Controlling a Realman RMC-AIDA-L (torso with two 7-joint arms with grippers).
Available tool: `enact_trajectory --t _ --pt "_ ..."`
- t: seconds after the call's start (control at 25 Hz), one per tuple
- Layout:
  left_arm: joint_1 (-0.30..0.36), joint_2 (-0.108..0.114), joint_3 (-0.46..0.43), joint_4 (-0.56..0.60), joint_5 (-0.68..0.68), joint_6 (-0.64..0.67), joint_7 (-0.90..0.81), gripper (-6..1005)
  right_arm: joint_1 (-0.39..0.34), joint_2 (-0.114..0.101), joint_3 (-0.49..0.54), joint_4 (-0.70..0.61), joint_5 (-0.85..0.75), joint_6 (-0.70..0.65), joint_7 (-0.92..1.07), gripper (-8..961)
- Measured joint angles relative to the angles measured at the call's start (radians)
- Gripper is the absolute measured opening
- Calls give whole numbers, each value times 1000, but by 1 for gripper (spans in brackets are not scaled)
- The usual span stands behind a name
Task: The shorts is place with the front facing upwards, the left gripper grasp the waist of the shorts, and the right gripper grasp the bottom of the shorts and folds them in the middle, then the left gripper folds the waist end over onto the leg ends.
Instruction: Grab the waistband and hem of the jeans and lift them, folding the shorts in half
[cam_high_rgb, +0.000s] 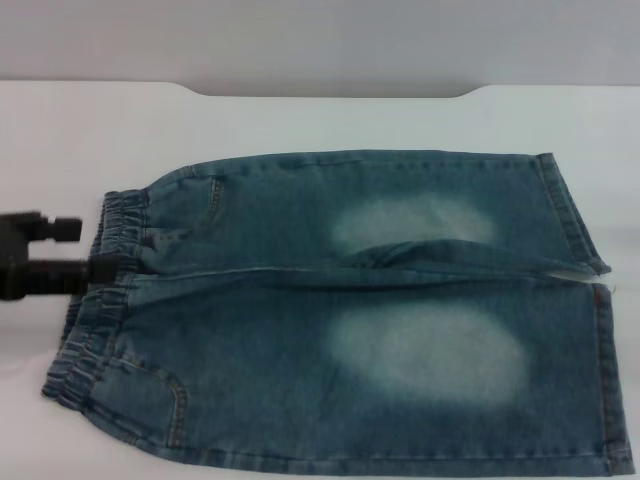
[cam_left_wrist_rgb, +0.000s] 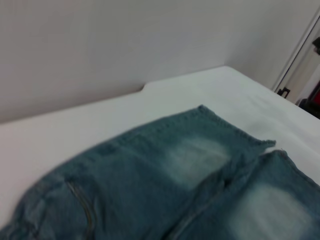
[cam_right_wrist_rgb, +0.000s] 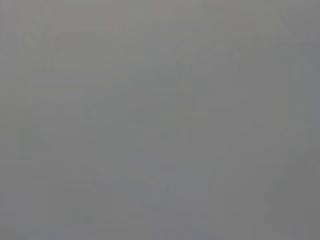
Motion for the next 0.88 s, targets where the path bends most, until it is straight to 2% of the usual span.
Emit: enact_trajectory --t 0.24,0.32,0.56,0.88 --pt "31 -7 -14 -60 5 11 15 809 6 0 2 -13 1 9 12 487" --pt "22 -11 -32 -116 11 4 37 807 6 0 5 -14 1 10 12 487" --pt "-11 -2 -41 -256 74 -38 55 803 6 0 8 -33 5 41 12 488" --pt "-18 -1 -43 -271 138 -48 41 798 3 0 5 -43 3 48 12 488"
